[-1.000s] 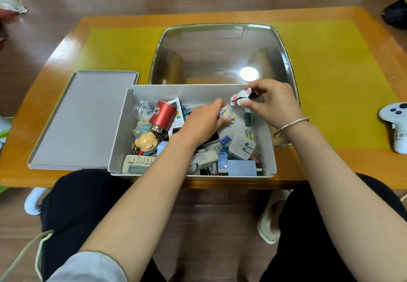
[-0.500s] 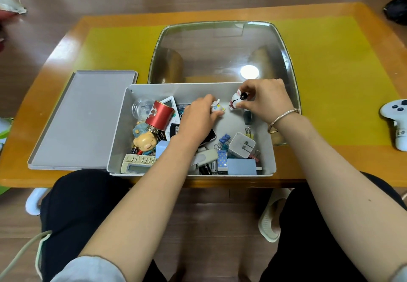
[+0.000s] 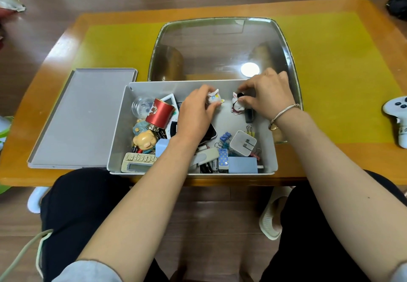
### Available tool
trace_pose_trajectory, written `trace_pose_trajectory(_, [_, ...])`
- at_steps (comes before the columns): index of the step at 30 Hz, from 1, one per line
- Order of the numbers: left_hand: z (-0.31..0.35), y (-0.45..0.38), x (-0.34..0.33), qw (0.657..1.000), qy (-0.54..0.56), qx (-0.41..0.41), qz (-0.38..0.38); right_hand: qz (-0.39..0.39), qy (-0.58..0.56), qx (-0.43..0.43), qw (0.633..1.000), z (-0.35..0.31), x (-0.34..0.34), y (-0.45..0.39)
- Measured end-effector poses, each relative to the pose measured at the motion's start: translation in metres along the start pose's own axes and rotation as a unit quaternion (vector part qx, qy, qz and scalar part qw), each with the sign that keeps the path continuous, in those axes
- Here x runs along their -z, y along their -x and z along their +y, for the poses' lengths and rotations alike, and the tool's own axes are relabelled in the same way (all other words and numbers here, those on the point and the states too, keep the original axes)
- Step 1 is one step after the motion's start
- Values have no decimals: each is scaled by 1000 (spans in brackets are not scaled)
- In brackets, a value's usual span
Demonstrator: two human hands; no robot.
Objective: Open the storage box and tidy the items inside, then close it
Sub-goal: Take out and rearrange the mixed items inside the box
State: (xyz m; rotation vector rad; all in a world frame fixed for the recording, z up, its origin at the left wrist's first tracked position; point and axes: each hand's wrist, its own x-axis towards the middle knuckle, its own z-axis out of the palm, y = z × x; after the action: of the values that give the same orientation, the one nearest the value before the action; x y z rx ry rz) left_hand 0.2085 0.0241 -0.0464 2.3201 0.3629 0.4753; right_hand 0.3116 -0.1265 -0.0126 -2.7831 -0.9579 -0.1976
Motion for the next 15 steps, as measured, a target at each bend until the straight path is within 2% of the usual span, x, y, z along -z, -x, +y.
trace_pose_trajectory(15, [-3, 0, 0, 999, -8, 27, 14, 31, 14, 0, 999, -8, -1, 1])
